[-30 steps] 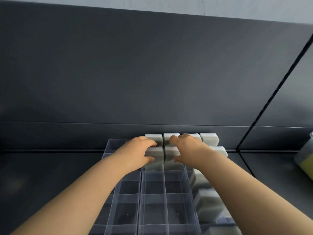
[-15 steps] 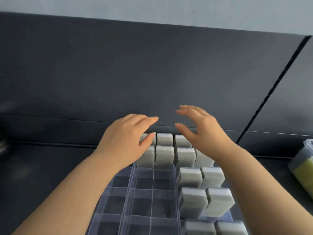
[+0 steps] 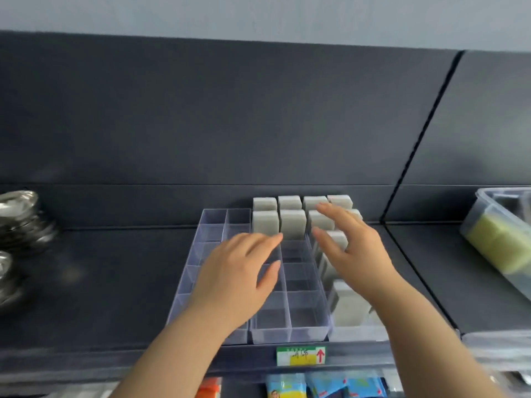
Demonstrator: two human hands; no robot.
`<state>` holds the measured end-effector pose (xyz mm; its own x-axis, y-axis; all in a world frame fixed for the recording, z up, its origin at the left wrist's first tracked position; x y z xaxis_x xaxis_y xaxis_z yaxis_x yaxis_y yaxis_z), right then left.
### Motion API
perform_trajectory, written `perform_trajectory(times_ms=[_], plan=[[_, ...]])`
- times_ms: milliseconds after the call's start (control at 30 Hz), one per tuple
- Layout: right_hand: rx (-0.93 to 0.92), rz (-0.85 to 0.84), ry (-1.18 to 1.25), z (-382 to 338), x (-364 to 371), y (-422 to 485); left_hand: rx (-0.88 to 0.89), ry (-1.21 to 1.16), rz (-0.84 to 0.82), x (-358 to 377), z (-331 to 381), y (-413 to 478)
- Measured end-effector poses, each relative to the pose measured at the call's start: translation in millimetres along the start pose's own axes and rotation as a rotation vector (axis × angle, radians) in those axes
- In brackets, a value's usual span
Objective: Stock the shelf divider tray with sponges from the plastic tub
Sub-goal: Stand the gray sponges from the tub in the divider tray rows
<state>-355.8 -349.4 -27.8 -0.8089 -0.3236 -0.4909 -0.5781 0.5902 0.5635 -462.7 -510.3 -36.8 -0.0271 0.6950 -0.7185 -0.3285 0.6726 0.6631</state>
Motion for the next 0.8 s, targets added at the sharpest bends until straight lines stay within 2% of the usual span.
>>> perform_trajectory(times_ms=[133,300,533,667,800], plan=[[0.023,0.159,0.008,-24,8,-79,0.033,-0.071,-0.071,-11,-1,-52],[0.226,0.048,-0.105,-18,-9,-152,0.046,-0.168,-0.164,2,30,-86],[0.422,0.152,-0.357,11,-106,-204,0.299,-0.308,-0.225,40,126,-61],[0.557,0.244,-0.353,48,-165,-233,0.393,-0.398,-0.242,61,189,-52],[0.638,0.294,-0.342,95,-224,-250,0.412,-0.451,-0.281,103,253,-37]])
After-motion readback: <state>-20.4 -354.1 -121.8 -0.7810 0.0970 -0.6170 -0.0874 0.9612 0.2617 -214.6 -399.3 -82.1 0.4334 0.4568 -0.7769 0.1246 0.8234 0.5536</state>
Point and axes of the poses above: each hand's wrist, its own y-axis towards the middle knuckle, its own x-axis out of the palm, z = x × y, the point moved 3 cm from there along y, towards the middle knuckle, and after that the axes turned 9 degrees about z, right-handed, at the moved point
